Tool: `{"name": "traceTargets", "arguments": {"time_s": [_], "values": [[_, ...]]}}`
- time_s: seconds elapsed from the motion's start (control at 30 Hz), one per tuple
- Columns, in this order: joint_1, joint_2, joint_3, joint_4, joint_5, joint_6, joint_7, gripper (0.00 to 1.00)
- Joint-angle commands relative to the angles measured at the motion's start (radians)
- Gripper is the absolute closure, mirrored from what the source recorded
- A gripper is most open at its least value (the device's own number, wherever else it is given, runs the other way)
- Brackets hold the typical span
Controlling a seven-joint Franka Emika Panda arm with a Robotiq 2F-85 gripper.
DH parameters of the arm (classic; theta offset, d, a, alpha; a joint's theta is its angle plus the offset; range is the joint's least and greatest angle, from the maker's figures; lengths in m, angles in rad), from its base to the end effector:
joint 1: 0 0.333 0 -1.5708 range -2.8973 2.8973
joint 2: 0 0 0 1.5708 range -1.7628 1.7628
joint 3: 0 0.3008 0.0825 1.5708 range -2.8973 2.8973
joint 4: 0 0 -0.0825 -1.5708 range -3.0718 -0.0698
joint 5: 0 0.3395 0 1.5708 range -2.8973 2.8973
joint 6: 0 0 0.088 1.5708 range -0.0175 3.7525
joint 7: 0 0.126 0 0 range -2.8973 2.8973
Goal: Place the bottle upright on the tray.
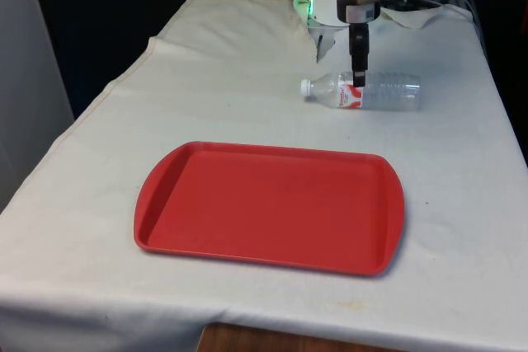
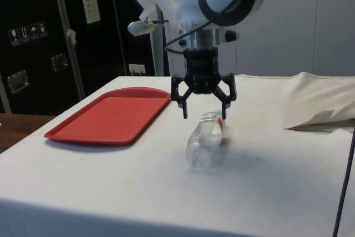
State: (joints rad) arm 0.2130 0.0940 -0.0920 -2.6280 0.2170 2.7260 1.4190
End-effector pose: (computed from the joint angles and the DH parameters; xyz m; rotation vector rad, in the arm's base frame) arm 0.4098 0.0426 0.2226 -2.2578 2.0949 0.0793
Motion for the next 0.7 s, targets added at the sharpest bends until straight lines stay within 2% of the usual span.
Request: {"name": "traceTargets", "arguments": {"time_s": [0.0, 0.17, 0.2, 0.23, 0.3, 0.4, 0.47, 0.5, 0.53, 0.67], "values": [[-0.003, -0.006, 0.016, 0.000, 0.061, 0.013, -0.036, 0.00], [-0.003, -0.008, 0.020, 0.000, 0.109, 0.016, -0.058, 0.00], [0.000, 0.001, 0.004, 0.000, 0.055, 0.006, -0.021, 0.00], [-0.003, -0.008, 0.020, 0.000, 0.117, 0.016, -0.063, 0.00], [-0.003, -0.009, 0.019, -0.002, 0.131, 0.016, -0.074, 0.00], [-0.003, -0.011, 0.013, -0.006, 0.136, 0.013, -0.081, 0.00], [-0.002, -0.007, 0.010, -0.005, 0.126, 0.011, -0.073, 0.00], [-0.001, 0.000, 0.004, -0.003, 0.102, 0.006, -0.056, 0.00], [-0.002, -0.006, 0.009, -0.004, 0.121, 0.011, -0.070, 0.00], [-0.001, -0.003, 0.006, -0.004, 0.112, 0.008, -0.063, 0.00]]}}
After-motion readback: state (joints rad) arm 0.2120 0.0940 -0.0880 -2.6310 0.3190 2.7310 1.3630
